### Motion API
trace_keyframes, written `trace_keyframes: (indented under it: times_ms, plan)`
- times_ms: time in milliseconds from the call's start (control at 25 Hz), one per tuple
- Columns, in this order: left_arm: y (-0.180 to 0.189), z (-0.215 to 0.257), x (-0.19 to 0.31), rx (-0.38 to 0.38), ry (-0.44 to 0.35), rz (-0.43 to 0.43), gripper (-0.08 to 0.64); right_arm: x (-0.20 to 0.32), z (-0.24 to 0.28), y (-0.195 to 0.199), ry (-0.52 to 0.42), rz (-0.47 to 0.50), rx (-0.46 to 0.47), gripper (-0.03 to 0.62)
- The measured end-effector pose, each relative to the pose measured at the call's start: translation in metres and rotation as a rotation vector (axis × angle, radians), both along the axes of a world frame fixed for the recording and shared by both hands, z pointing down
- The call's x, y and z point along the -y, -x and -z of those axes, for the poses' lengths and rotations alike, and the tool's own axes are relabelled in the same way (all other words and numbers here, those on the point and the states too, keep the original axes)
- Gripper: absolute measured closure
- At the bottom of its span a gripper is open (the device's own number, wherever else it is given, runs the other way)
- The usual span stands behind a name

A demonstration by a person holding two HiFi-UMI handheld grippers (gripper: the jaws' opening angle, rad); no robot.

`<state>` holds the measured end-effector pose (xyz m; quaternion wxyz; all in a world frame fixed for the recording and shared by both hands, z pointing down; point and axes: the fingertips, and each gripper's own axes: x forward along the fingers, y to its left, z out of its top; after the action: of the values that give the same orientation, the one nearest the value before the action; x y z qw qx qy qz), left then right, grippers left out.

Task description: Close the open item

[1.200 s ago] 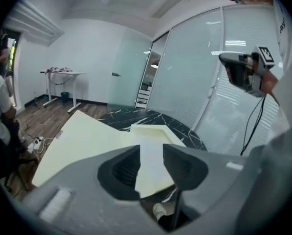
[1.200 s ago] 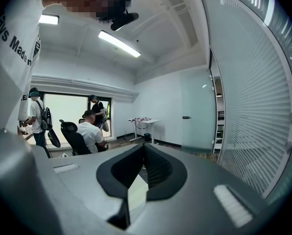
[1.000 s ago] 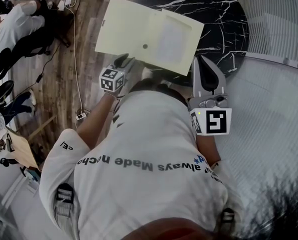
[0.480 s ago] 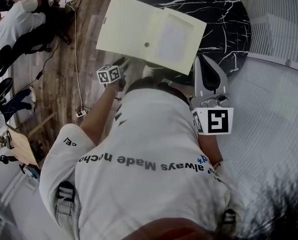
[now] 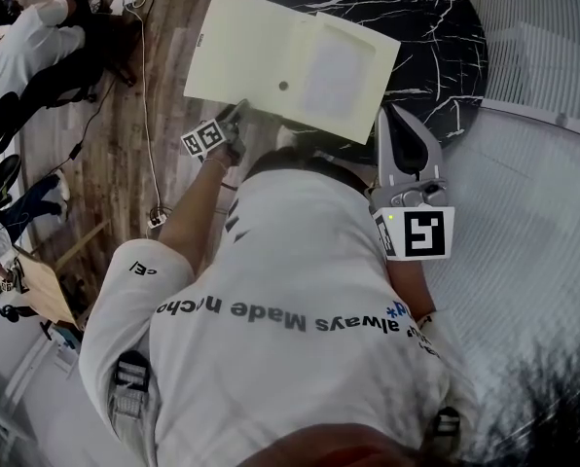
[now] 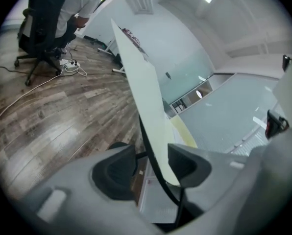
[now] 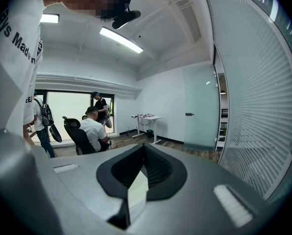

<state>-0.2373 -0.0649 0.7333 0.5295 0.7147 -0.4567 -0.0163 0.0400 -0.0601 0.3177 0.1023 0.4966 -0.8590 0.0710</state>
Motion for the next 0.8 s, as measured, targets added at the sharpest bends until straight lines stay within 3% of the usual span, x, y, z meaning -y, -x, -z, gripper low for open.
trace_keyframes:
  times_ms: [200, 520, 800]
  plan:
    - [0.0, 0.013, 0.016, 0.05, -0.048, 0.008, 0.441, 0.003, -0.001, -0.002, 0.002, -0.008, 0.001, 0.591]
    - [-0.011, 0.04, 0.018, 0.154, -0.102, -0.03, 0.53, 0.002, -0.004, -0.009, 0.005, -0.021, 0.018, 0.591]
    - [-0.03, 0.067, 0.013, 0.255, -0.169, -0.11, 0.537, -0.001, -0.005, -0.013, 0.005, -0.032, 0.026, 0.591]
